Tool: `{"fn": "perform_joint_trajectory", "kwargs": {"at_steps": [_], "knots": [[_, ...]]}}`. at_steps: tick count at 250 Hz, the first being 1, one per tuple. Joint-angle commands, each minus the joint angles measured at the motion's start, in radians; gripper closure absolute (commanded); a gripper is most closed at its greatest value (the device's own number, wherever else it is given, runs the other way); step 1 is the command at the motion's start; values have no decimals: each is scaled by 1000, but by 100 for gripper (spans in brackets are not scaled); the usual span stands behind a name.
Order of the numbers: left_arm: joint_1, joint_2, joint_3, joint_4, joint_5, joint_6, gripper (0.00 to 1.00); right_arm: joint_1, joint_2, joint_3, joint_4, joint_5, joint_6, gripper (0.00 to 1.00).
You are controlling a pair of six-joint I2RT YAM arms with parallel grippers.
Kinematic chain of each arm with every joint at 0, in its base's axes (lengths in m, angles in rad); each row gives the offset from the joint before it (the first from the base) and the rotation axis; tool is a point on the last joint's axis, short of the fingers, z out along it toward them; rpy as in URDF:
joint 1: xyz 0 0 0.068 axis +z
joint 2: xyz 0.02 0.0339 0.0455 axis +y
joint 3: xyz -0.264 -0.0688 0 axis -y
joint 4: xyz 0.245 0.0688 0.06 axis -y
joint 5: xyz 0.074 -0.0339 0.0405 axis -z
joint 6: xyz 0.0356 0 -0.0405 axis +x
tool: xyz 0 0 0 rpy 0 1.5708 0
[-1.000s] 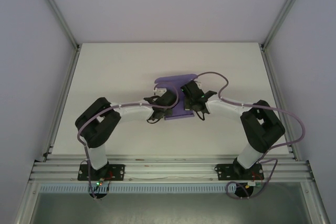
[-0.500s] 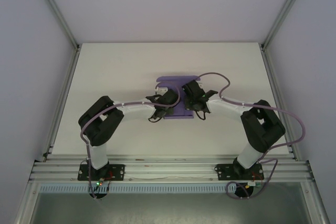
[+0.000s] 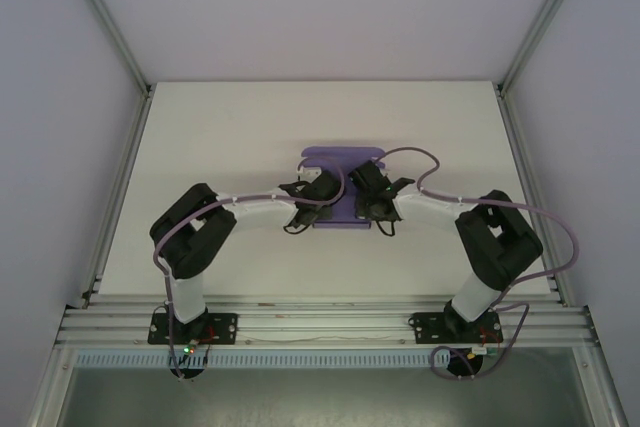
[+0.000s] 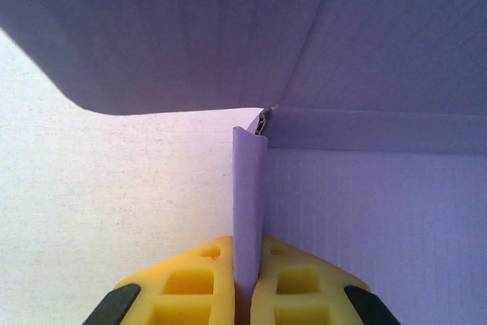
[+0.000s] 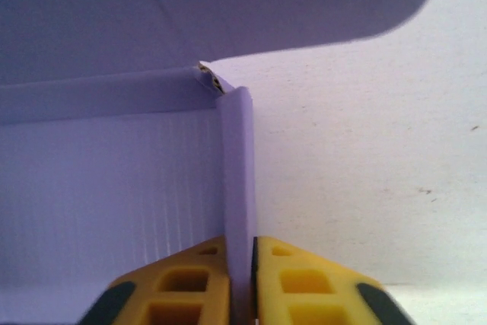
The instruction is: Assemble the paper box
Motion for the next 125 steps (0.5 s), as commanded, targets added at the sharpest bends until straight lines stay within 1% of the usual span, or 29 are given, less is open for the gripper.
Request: {"fn": "perform_joint_trajectory", "kwargs": {"at_steps": [1, 23, 43, 81, 106, 125], "knots": [[0, -28, 25, -18, -39, -16, 97, -4, 39, 10, -92, 63, 6, 100], [0, -50, 19, -15, -51, -16, 98, -4, 62, 42, -136, 97, -5, 100], [0, -73, 20, -14, -57, -15, 98, 0, 91, 82, -204, 159, -2, 100], [0, -108, 50, -39, -80, -2, 98, 20, 152, 152, -344, 319, 24, 100], [0, -124, 69, -53, -93, 1, 99, 30, 201, 202, -444, 421, 79, 100], [0, -125, 80, -60, -99, 16, 99, 35, 209, 211, -456, 439, 93, 100]]}}
